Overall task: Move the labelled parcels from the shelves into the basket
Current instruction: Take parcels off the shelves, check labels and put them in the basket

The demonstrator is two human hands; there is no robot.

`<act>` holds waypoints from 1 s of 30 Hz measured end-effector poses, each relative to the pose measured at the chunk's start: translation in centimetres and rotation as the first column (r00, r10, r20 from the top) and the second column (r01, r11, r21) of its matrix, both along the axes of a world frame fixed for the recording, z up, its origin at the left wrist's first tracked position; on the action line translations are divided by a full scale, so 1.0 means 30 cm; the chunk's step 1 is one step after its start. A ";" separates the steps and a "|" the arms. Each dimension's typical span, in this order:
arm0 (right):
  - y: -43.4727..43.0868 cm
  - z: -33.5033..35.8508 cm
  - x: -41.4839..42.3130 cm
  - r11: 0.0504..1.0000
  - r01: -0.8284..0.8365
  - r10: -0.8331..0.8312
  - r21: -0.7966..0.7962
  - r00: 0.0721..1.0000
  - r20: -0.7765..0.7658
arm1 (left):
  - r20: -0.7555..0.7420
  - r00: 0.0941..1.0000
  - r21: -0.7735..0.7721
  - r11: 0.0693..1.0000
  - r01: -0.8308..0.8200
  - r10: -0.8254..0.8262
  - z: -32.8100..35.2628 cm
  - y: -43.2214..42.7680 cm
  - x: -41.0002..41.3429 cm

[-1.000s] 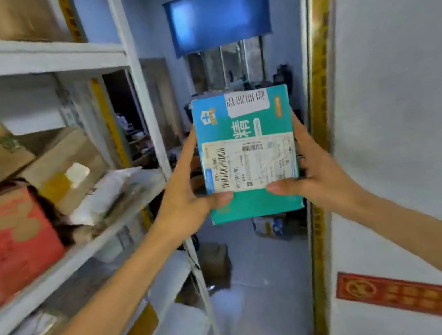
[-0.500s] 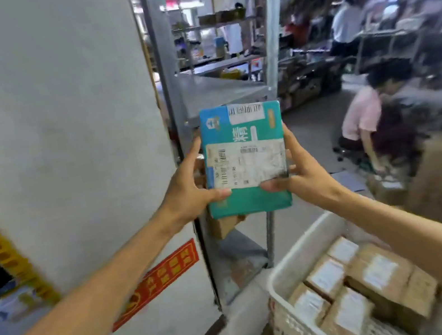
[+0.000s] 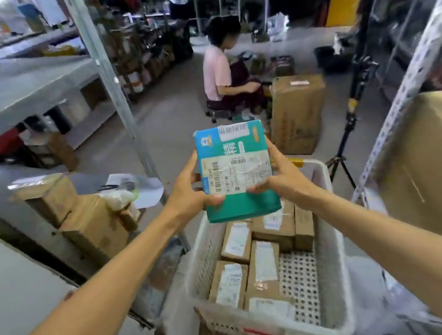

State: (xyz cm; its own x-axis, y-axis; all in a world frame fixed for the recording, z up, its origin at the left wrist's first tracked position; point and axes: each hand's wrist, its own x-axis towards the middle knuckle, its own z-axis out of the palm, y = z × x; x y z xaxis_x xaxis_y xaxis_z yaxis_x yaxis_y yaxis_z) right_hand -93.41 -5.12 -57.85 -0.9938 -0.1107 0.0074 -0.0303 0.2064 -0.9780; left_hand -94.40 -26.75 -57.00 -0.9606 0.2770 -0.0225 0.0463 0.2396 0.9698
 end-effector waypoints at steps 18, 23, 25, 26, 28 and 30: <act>0.231 -0.498 -0.024 0.861 0.474 -0.505 0.184 0.752 0.423 | 0.570 0.747 0.097 0.930 0.354 -0.343 -0.659 0.358 -0.287; 0.280 -0.758 -0.040 0.826 0.442 -0.564 0.350 0.671 0.482 | 0.700 0.654 0.099 0.945 0.312 -0.289 -0.926 0.447 -0.283; 0.299 -0.856 -0.042 0.830 0.398 -0.554 0.390 0.661 0.506 | 0.710 0.650 0.091 0.951 0.295 -0.270 -1.024 0.487 -0.269; 0.310 -0.904 -0.035 0.830 0.384 -0.554 0.404 0.653 0.517 | 0.716 0.649 0.090 0.955 0.282 -0.259 -1.067 0.503 -0.256; 0.320 -0.988 -0.022 0.812 0.395 -0.580 0.429 0.624 0.524 | 0.731 0.644 0.087 0.967 0.240 -0.226 -1.144 0.528 -0.229; 0.308 -1.046 -0.017 0.798 0.361 -0.593 0.483 0.612 0.523 | 0.737 0.639 0.073 0.967 0.245 -0.218 -1.204 0.544 -0.211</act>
State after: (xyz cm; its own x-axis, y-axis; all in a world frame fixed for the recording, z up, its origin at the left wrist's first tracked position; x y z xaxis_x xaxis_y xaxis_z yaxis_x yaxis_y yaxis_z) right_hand -93.91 4.13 -89.23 -0.6534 0.5007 -0.5677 0.7441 0.2873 -0.6031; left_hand -100.74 -10.42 -93.13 -0.5300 0.4739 -0.7032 -0.6187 0.3509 0.7029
